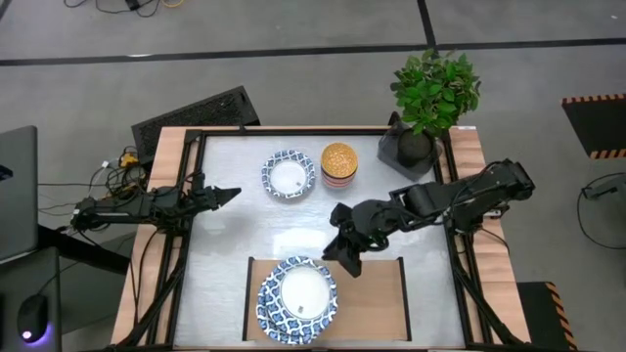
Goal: Place and stack plates onto a shelf
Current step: Stack the bottom white plate on top of the white plates on the shelf, then stack the white plate on top of the white plate on the shelf
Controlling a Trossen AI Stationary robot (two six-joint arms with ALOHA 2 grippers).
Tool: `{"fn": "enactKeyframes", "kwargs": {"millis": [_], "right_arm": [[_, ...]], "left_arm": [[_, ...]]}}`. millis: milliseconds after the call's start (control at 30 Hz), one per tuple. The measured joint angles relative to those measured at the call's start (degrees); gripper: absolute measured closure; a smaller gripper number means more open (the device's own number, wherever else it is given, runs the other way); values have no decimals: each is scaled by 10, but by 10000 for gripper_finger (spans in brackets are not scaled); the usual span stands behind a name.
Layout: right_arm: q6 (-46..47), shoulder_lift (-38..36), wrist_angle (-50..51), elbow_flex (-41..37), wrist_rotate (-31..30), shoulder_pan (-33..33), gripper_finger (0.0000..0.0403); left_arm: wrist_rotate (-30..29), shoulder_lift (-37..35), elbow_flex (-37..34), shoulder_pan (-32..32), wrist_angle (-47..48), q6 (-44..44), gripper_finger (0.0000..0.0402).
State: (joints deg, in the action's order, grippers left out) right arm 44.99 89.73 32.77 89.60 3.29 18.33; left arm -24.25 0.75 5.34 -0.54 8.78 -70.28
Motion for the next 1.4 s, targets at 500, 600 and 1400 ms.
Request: {"fn": "enactKeyframes", "kwargs": {"millis": [500,600,1400], "right_arm": [[6,66,17,0,5,25,363],[6,73,23,-2,15,25,375],[-35,-4,86,0,-64,-33,347]], "left_arm": [[-1,0,0,0,14,0,273],[-1,0,0,0,13,-3,273],[-25,183,132,0,-98,240,273]]}}
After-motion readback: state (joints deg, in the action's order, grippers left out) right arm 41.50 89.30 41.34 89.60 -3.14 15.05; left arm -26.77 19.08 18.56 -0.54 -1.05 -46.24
